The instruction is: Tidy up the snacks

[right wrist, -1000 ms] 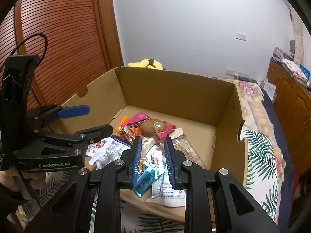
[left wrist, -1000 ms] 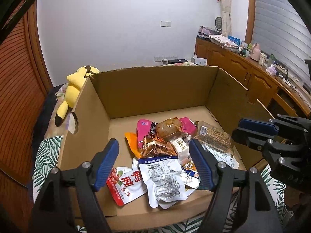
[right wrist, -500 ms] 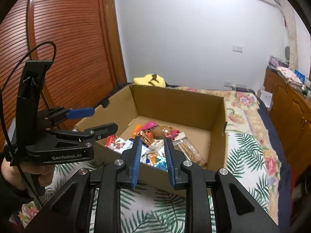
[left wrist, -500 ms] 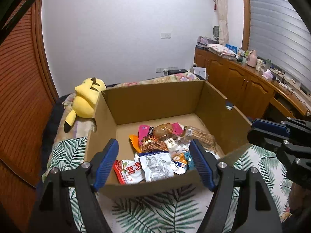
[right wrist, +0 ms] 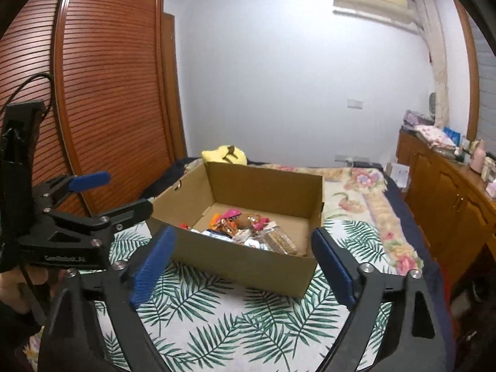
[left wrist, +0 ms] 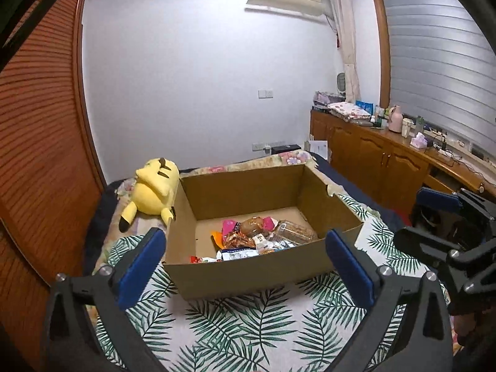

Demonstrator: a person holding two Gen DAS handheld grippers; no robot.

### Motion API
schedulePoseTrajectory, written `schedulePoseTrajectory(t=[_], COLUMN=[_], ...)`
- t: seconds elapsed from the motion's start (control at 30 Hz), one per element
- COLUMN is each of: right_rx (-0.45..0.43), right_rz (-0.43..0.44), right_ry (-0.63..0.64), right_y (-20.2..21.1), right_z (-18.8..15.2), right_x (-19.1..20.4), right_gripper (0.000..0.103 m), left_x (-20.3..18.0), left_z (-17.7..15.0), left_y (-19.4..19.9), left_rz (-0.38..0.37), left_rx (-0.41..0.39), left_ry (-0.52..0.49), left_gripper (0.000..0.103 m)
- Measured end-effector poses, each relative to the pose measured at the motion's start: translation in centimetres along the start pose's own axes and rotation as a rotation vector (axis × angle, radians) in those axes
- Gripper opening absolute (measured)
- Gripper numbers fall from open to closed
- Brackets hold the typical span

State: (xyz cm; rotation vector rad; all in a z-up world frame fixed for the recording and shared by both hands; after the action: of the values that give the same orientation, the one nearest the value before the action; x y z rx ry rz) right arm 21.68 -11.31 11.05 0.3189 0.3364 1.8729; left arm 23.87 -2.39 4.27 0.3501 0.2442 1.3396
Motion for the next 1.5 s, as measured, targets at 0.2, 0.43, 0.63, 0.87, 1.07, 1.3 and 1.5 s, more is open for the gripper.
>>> schedulePoseTrajectory(t=[0.2,0.43,0.63,0.87,1.07,1.3,1.5], right_rx=[-0.019,-0.013,-0.019,-0.020,-0.029,-0.065,-0.101], right_rz=[-0.013,-0.034,-0.053,-0.066,-0.062,-0.070,-0.084], right_ry=[-0.016,-0.033,-0.050,-0.047,-0.052,-0.047,-0.036], right_y=[2.0,3.5,5.1,6.8,8.9,12.4,14.9], right_z=[-0.4,-1.5,-2.7,-4.1,-5.2,-6.1,-6.6], right_x=[0.3,0.4,0.3,0.5,1.1,1.6,1.7], right_gripper=[0.103,0.103,0.103,0.103,0.103,0.103,0.103], left_x=[-1.0,-1.9,-2.4,-2.6,-2.7,-3.5,-3.8], left_z=[-0.1,-1.4,-2.9,-5.6,-7.0,-7.9,-8.2], left_y=[2.7,5.3,6.2,7.5,9.6,12.5,14.7], left_rz=[0.032,0.039,0.055,0.067,0.077,0.089,0.105], left_rx=[-0.020,-0.032,-0.018,-0.001,-0.005,-0.025,-0.049], left_ry=[-0.008,0.012,0.012,0.027,0.047,0.046,0.061], left_gripper=[0.103,0.103,0.103,0.103,0.103,0.103,0.103])
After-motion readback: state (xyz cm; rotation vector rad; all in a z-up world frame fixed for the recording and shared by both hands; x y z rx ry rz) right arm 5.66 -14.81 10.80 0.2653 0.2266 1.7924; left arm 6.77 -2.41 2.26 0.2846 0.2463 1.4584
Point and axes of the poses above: each gripper's, at about its wrist camera, not at the fingertips, and y roughly against the way its jaws point, x to its left, z to its top, the point moved 3 cm from there along -y, roughly the way its jaws point, and after that the axes turned 5 degrees about -x, right-handed, at the moved point
